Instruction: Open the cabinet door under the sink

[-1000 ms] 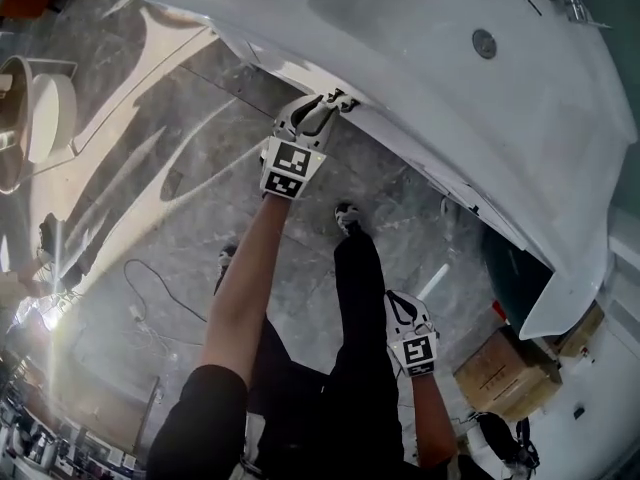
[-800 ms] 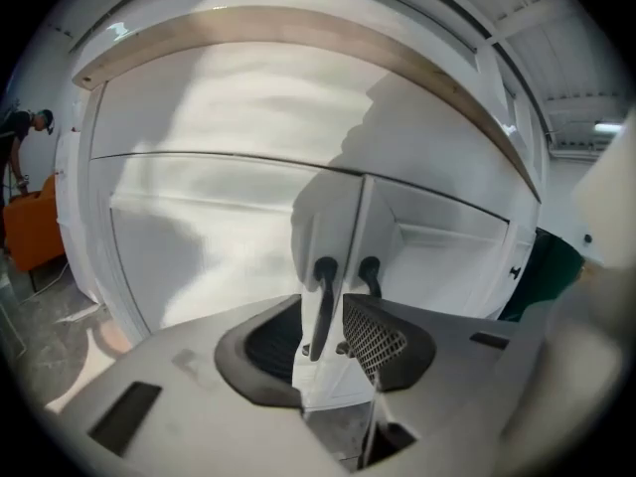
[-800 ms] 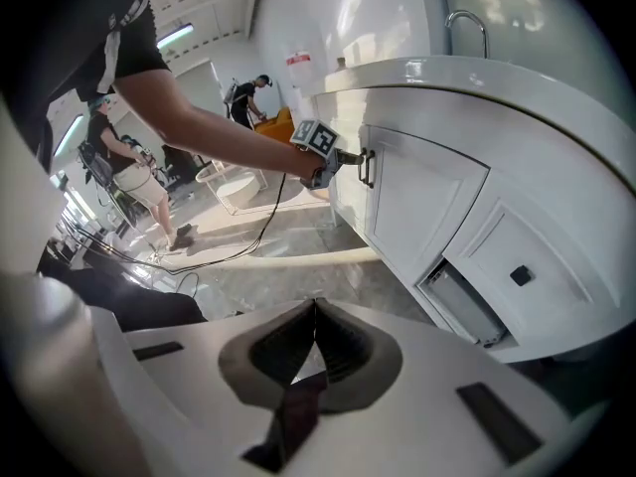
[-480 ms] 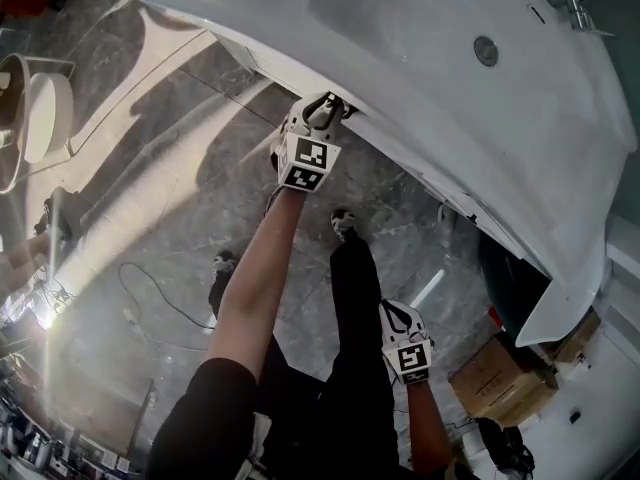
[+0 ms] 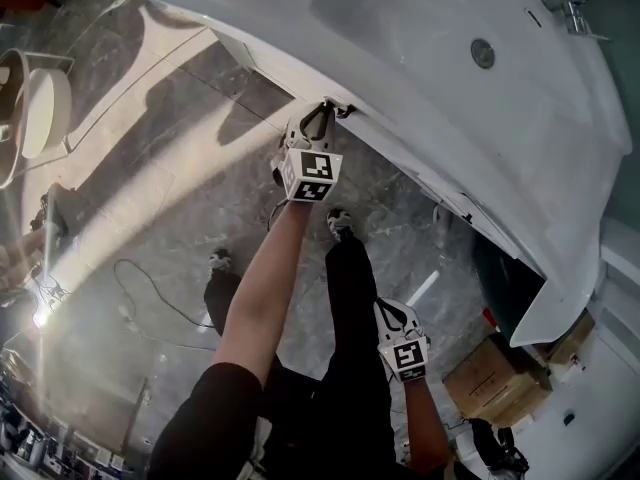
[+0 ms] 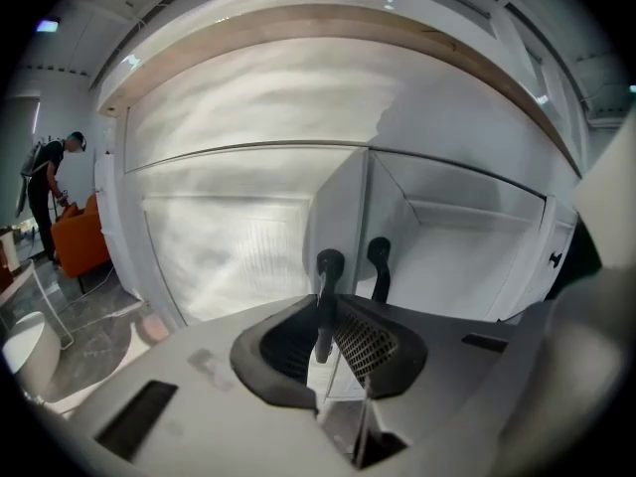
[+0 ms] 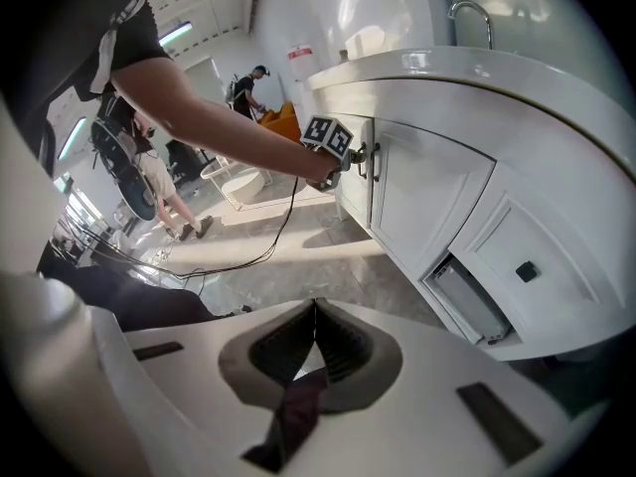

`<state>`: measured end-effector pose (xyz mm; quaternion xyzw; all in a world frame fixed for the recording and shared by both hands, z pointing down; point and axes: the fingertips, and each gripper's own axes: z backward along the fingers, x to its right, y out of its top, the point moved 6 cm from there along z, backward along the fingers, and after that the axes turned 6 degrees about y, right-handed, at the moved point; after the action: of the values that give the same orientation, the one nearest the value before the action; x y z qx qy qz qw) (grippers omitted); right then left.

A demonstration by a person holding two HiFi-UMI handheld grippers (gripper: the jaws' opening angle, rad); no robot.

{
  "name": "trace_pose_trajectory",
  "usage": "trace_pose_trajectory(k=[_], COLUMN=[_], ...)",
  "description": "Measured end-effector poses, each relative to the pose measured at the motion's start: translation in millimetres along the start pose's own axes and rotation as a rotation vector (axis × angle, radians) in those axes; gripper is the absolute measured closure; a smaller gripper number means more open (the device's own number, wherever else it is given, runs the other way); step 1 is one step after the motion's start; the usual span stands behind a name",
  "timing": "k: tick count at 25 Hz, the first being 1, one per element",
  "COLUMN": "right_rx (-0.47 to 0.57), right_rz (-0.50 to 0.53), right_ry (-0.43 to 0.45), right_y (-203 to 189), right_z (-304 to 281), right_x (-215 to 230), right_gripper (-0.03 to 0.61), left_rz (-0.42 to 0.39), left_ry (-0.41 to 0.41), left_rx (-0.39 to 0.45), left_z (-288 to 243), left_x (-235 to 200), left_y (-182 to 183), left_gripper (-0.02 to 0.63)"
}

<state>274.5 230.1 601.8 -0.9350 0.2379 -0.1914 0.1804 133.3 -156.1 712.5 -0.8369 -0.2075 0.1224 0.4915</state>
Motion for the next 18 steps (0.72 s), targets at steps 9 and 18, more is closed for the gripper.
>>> trace_pose_trajectory(k=[9,18], right_rx=[0.013,0.042], right_rz=[0.05,0.062], right_ry=[0.038,0.066], right_y=[21.8,37.2], right_z=[-11.7,-27.2], right_x=[-19.0,-42.0], right_gripper=[0.518,0.518], left_rz=[-0.015,0.02], left_ry=[0.002,0.029], left_rx=[-0.05,-0.094], left_z=[48.1,76.6], left_x=[-20.0,-40.7], left_y=[-27.8,-43.8], left_gripper=[0.566,0.568])
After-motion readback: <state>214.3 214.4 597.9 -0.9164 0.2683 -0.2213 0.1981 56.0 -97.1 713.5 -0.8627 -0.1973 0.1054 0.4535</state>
